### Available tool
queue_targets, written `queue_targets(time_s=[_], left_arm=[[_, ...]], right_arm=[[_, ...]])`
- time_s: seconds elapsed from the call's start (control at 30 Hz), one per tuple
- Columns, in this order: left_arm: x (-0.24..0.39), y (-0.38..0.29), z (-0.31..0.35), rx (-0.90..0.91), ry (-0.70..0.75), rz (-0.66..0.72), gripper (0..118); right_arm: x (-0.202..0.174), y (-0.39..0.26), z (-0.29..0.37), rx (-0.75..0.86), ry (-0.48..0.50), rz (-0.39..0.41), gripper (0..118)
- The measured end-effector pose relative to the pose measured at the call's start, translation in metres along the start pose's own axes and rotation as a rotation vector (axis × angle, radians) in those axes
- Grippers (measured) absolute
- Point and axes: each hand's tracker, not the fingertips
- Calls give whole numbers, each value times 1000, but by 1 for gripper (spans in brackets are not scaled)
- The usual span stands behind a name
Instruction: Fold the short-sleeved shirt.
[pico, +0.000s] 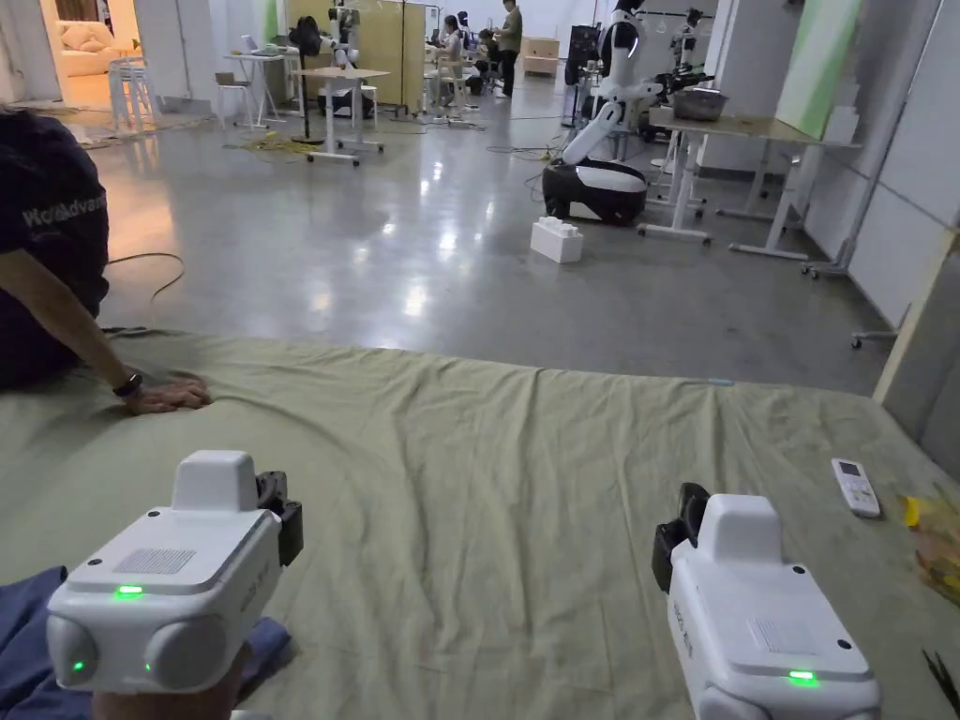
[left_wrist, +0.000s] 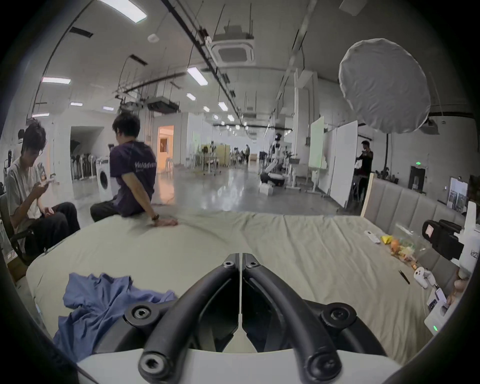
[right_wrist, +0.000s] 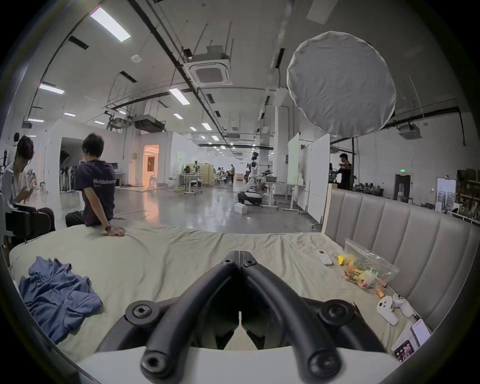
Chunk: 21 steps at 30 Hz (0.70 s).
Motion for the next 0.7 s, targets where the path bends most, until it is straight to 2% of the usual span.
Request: queue_targets(time_s=[0.13, 0.3, 0.33, 0.37, 0.43, 0.47, 0.5, 0.57, 0.7], left_arm=[[-52, -26, 4, -139, 19, 19, 1], [-125, -63, 4, -323, 111, 139, 2], [-135, -70, 7, -356, 121, 152, 5], [-149, -78, 5, -376, 145, 166, 16], [-170, -93, 0, -449, 217, 120, 73], [-177, -99, -2, -481, 252, 90, 97], [-185, -109, -7, -524, 290, 40, 110], [-198, -123, -11, -579, 286, -35, 107], [-216, -140, -20, -623, 239, 48, 100]], right_arm=[[-11, -9, -4, -31, 31, 6, 0], [-24, -18, -9, -74, 65, -18, 0], [-27, -19, -9, -78, 70, -16, 0], [-30, -22, -10, -79, 77, -10, 0], [-36, -25, -14, -93, 90, 0, 0], [-37, -27, -15, -102, 96, -11, 0], [-39, -28, -16, -113, 103, -34, 0], [-41, -34, -21, -143, 109, -57, 0], [-52, -37, -21, -137, 130, -23, 0]])
